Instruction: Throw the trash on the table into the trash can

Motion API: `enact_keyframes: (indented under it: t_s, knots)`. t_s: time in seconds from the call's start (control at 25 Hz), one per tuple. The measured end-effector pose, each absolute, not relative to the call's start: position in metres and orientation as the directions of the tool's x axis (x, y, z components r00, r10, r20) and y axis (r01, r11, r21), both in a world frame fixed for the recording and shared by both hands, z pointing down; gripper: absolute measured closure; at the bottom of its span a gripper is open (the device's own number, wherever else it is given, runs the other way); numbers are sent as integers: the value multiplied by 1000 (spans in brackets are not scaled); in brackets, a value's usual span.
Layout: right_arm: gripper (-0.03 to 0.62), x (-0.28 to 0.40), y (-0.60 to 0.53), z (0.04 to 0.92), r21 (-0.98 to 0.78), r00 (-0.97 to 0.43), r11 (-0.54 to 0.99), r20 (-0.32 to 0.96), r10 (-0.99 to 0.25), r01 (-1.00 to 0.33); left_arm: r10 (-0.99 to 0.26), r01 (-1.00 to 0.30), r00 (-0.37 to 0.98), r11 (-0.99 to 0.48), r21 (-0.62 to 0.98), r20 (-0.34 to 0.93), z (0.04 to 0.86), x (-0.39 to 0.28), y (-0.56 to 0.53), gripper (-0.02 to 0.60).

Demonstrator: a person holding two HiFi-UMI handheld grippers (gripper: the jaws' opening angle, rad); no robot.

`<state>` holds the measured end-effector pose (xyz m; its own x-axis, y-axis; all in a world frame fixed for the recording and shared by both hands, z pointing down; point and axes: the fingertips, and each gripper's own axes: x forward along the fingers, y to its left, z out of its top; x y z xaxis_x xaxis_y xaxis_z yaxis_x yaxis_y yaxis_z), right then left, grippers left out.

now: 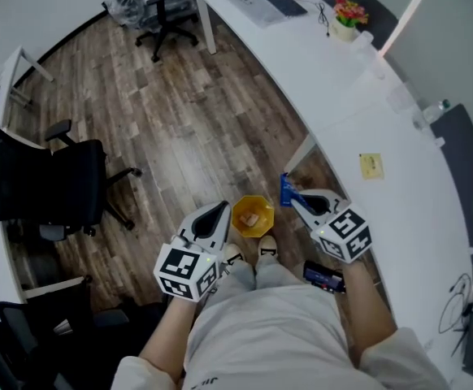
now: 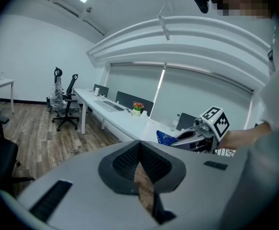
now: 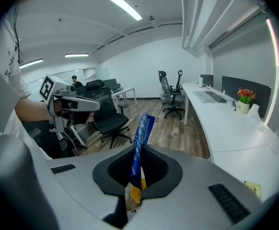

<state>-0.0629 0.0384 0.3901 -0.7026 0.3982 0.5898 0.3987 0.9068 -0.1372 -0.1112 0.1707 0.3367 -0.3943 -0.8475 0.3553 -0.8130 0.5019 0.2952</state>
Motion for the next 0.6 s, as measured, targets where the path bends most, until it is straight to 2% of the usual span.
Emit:
enact_keyframes:
  t_s: [0.32, 0.6]
  knots:
    - [557, -63, 28, 437, -171, -632, 882, 638, 439, 440, -833, -790, -392, 523, 321, 390, 369, -113, 159, 581]
    - [557, -66, 35, 510, -198, -524, 844, 707, 475, 498, -787, -735, -400, 582, 348, 470, 429, -116, 170, 581]
